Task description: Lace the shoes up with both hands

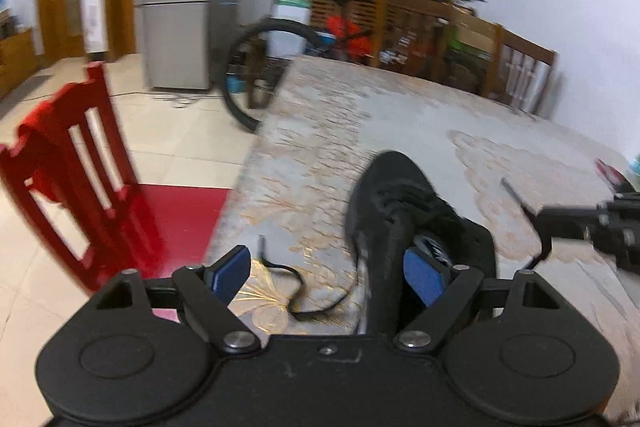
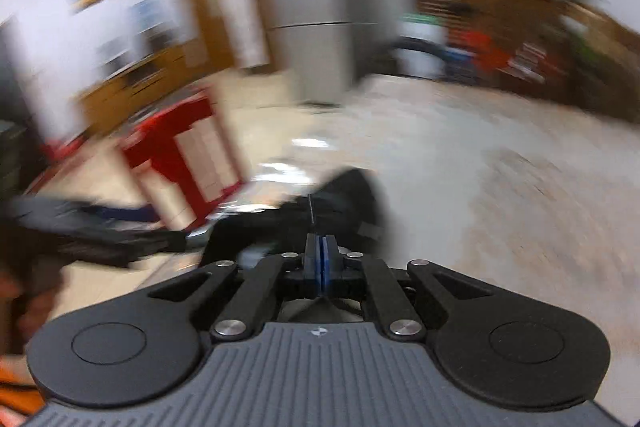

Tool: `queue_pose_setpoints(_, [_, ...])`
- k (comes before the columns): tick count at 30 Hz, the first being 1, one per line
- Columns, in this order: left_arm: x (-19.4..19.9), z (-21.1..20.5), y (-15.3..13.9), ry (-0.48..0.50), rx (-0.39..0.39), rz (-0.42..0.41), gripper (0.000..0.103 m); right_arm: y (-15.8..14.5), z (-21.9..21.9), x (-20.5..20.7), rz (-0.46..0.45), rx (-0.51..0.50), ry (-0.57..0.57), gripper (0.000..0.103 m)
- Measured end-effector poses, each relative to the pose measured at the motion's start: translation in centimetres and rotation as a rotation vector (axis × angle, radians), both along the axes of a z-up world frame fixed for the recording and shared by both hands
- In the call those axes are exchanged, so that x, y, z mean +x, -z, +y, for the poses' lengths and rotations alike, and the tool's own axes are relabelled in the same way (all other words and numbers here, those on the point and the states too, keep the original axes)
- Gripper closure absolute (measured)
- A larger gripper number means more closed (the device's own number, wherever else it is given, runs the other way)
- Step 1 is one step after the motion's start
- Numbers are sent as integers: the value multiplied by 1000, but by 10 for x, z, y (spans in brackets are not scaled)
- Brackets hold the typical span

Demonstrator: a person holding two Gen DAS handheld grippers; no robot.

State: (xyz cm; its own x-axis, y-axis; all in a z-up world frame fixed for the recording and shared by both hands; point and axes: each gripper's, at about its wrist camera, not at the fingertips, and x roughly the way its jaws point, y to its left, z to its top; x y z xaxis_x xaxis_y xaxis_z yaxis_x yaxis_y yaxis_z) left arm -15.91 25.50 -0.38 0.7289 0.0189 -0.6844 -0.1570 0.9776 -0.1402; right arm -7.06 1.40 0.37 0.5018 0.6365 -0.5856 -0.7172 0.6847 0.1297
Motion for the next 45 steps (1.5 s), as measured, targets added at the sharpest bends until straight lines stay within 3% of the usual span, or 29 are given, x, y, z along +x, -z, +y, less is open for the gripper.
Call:
queue_pose_setpoints(2, [1, 3, -1, -53, -4, 14, 21, 1, 20, 0, -43, -70, -121, 101])
queue_pose_setpoints(5, [1, 5, -3, -103, -13, 31, 24, 12, 39, 10, -35, -133, -205, 101])
queue_pose_setpoints(8, [-7, -10, -13, -21, 4, -7, 24, 14, 41, 17, -12, -95, -230, 101])
queue_pose_setpoints(10, [-7, -26, -14, 22, 57, -13, 25, 13, 36, 21, 58, -27, -219, 101])
queue_pose_setpoints(12, [0, -36, -7, 39, 75, 18, 51, 15, 32, 25, 135, 42, -204, 101])
queue_pose_setpoints(13, [5, -37, -1, 47, 61, 46, 74, 16, 31, 22, 135, 48, -203, 101])
queue_pose_setpoints(16, [14, -30, 11, 9, -53, 58, 84, 19, 32, 12, 121, 36, -205, 101])
queue_pose_setpoints(21, [9, 8, 23, -155, -365, 54, 84, 18, 45, 8, 123, -32, -264, 101])
queue_pose_setpoints(29, [-2, 33, 30, -295, -583, 38, 78, 10, 72, 8, 145, -120, -293, 102])
queue_pose_setpoints(38, [-5, 44, 28, -317, -589, 28, 77, 4, 70, 8, 146, -33, -292, 102])
queue_pose_setpoints(45, [-3, 47, 32, -309, -599, 34, 73, 6, 79, 8, 134, -72, -313, 102])
